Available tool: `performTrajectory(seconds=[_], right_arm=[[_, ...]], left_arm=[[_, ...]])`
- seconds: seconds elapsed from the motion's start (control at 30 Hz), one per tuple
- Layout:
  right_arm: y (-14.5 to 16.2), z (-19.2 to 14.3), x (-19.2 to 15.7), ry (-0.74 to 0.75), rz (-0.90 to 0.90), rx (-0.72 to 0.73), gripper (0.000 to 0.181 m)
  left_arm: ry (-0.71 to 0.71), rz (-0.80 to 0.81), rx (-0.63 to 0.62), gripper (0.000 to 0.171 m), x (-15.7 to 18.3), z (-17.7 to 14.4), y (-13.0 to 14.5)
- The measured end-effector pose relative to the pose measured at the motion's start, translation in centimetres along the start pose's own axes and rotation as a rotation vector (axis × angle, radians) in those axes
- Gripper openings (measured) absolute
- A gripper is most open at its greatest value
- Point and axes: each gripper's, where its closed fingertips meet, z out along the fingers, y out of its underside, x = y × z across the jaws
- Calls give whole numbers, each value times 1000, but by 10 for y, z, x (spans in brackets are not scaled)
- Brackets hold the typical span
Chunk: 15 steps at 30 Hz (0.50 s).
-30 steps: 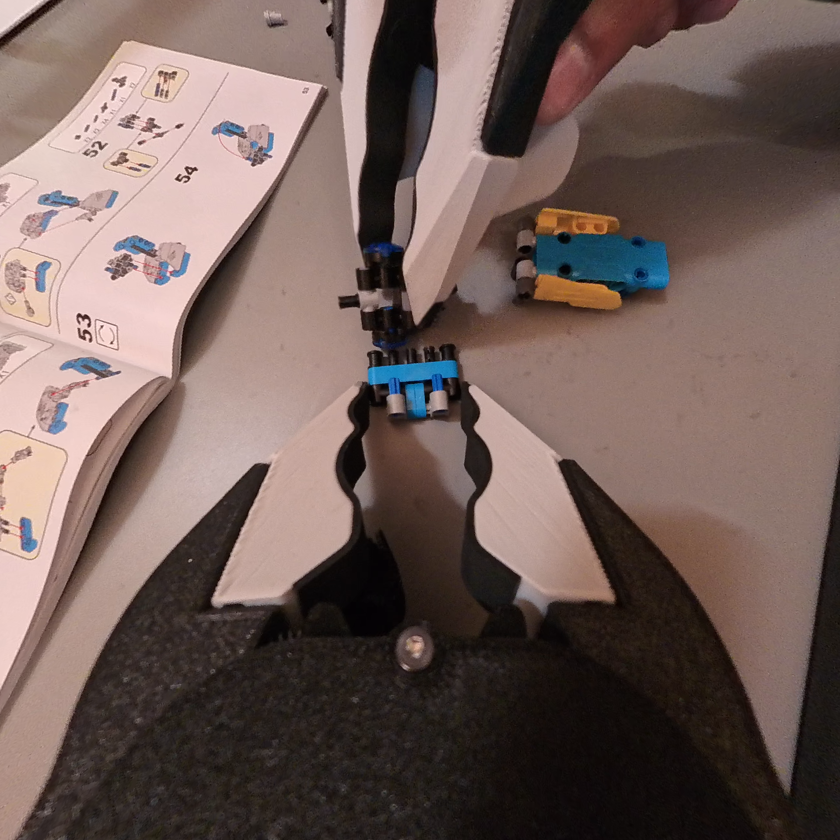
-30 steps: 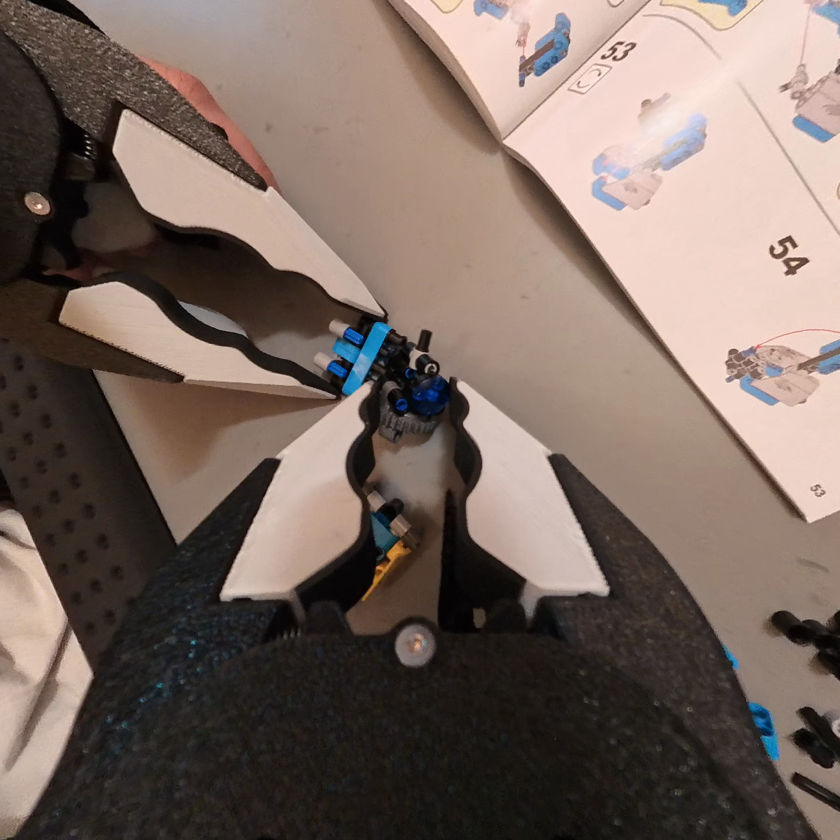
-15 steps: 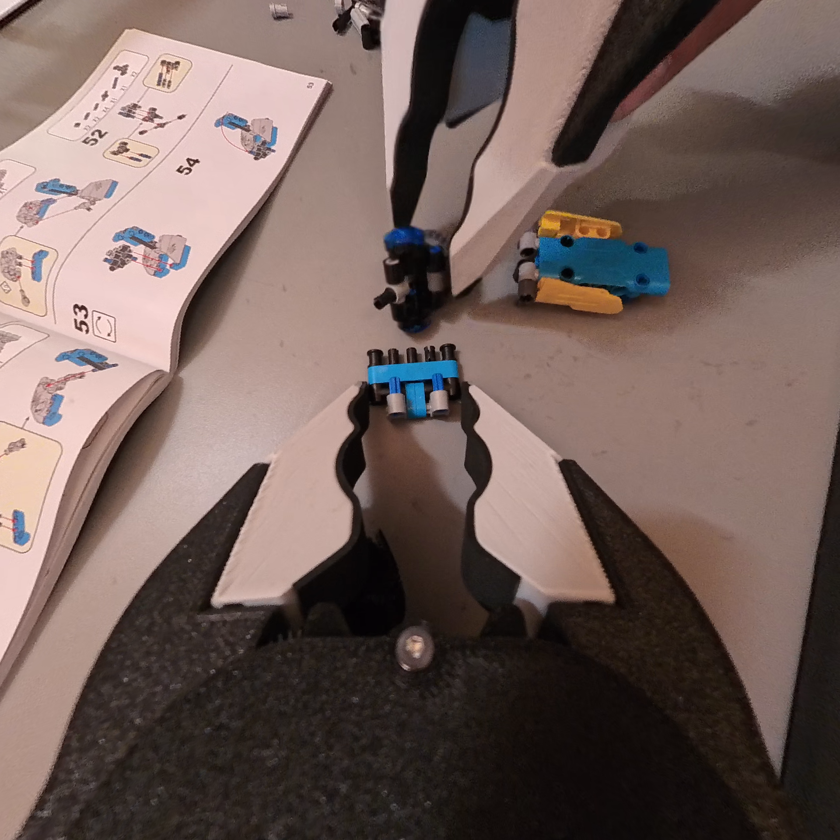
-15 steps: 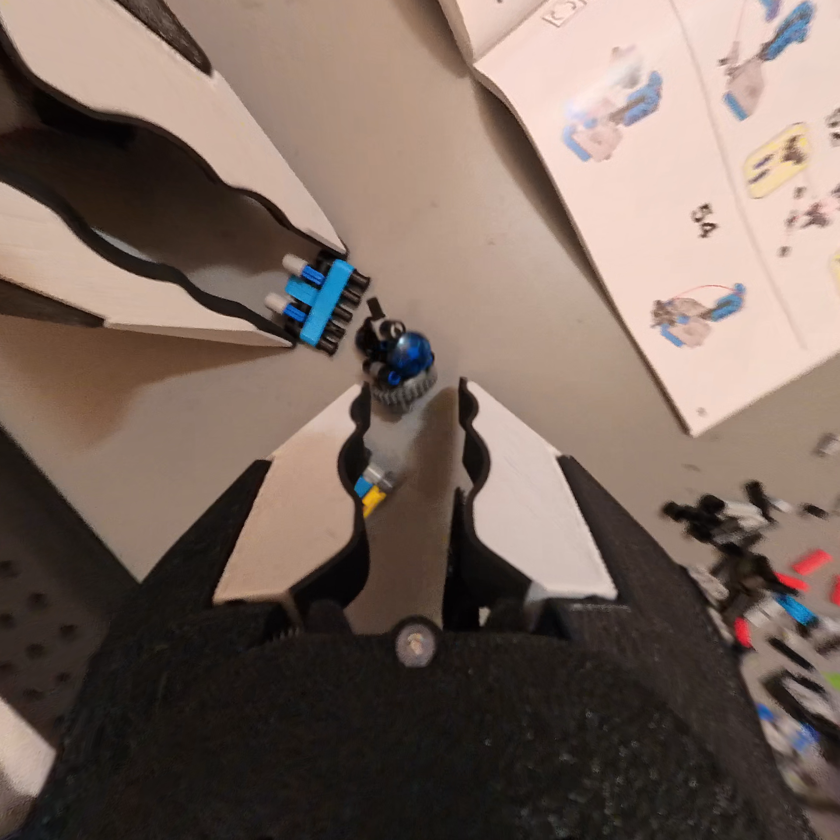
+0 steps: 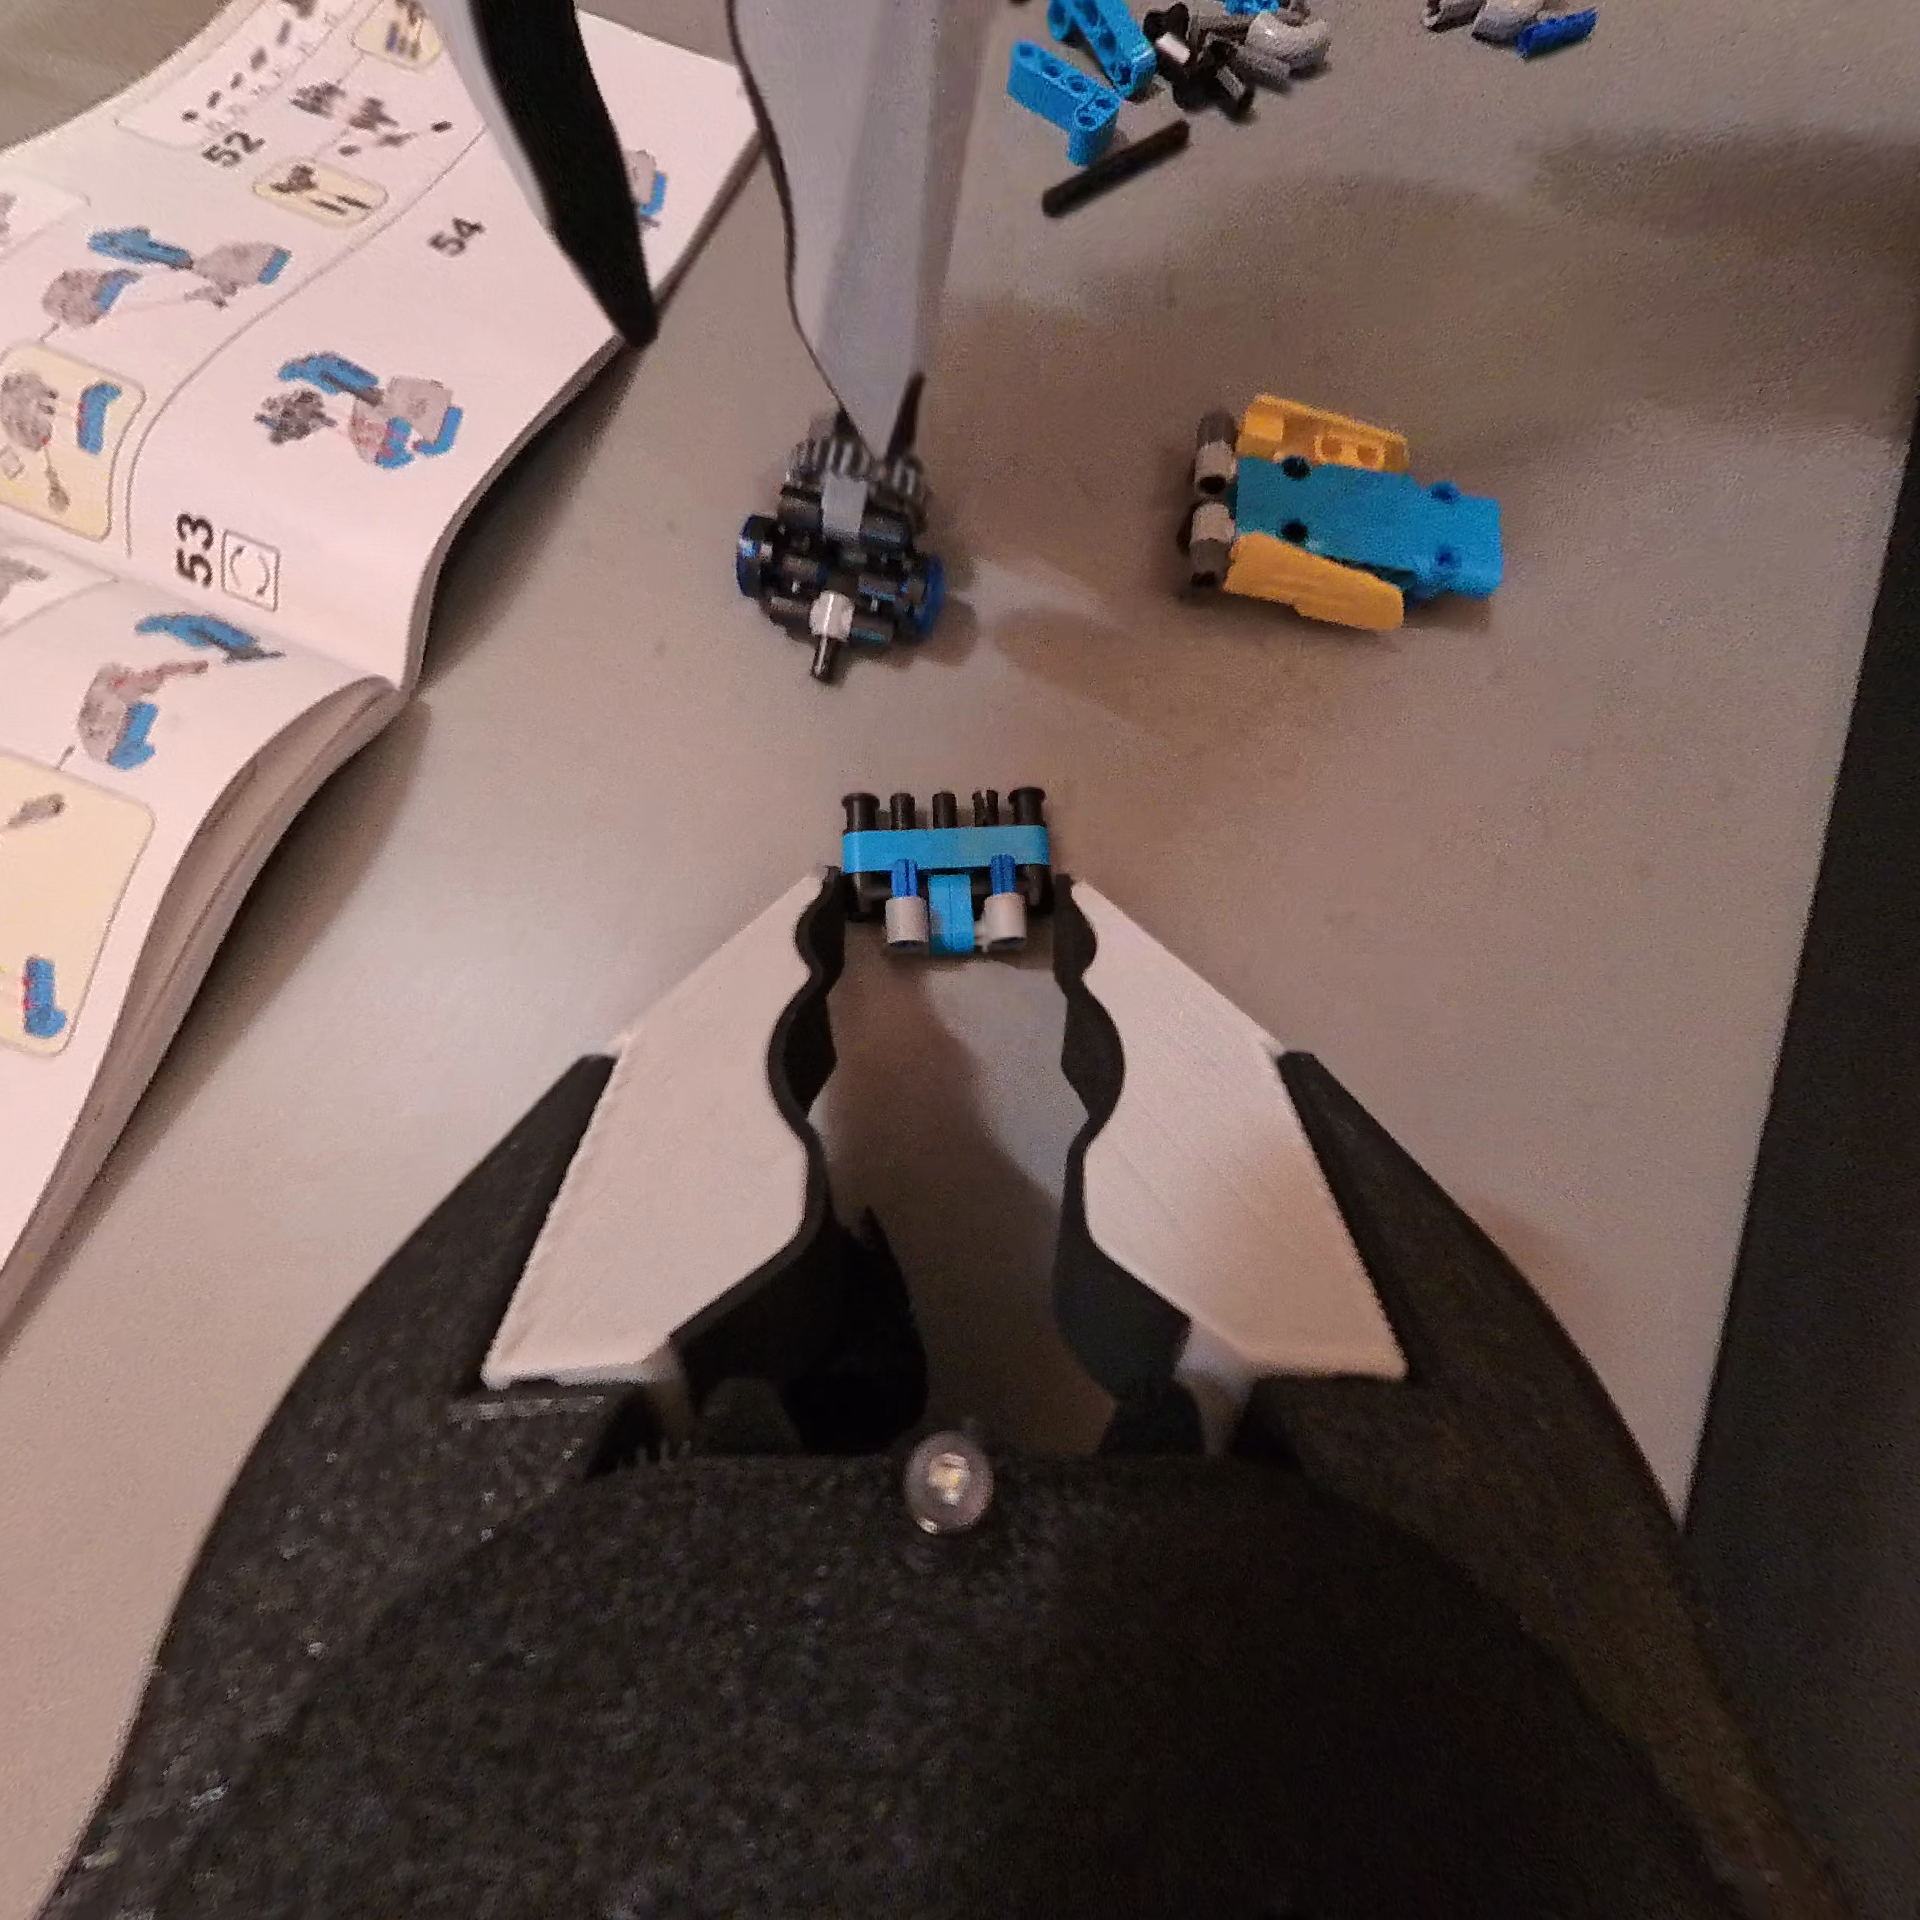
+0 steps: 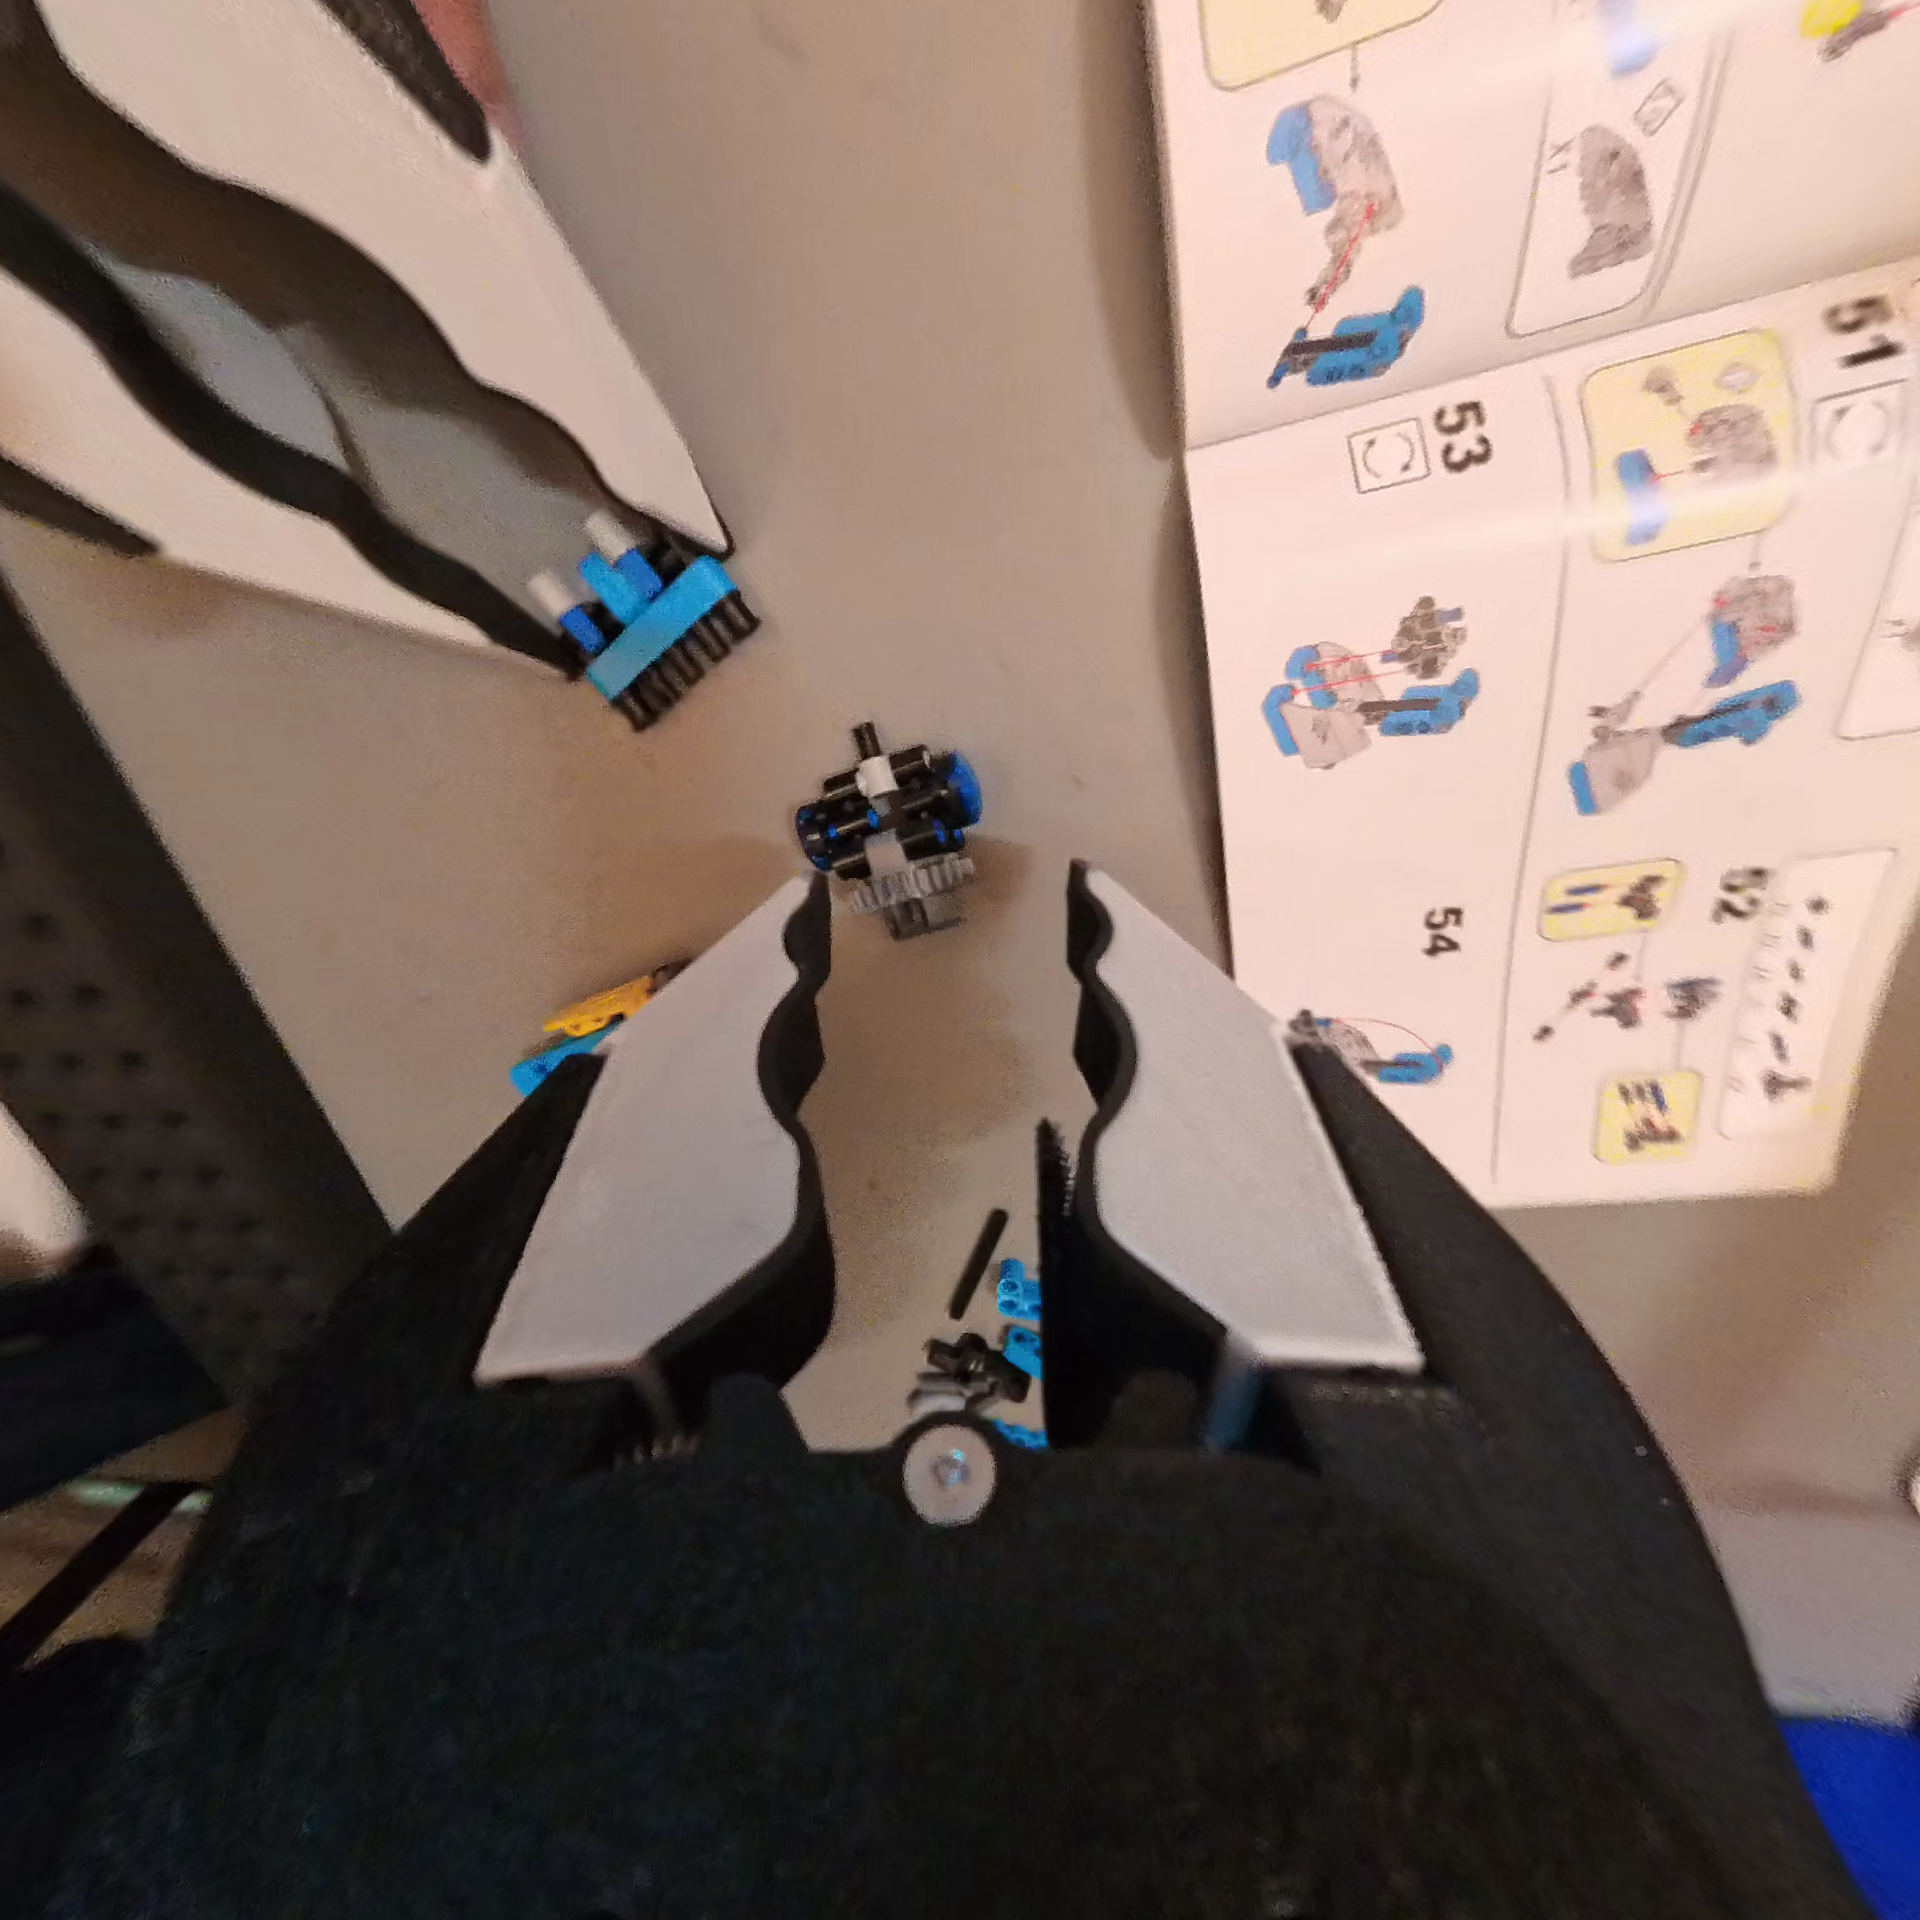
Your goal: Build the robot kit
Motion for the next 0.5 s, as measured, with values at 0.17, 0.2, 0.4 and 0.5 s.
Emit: performTrajectory(seconds=[0.17,0.2,0.4,0.5], right_arm=[[15,11,-5,-157,-7,-71,51],[17,14,-3,-134,-26,-86,48],[7,27,-3,-59,-103,-19,30],[2,24,-5,-59,-69,45,29]], left_arm=[[21,-24,4,40,0,-2,0],[23,-34,7,40,0,-2,0],[20,-100,28,46,-7,-3,-4],[6,-125,64,46,-12,-7,-9]])
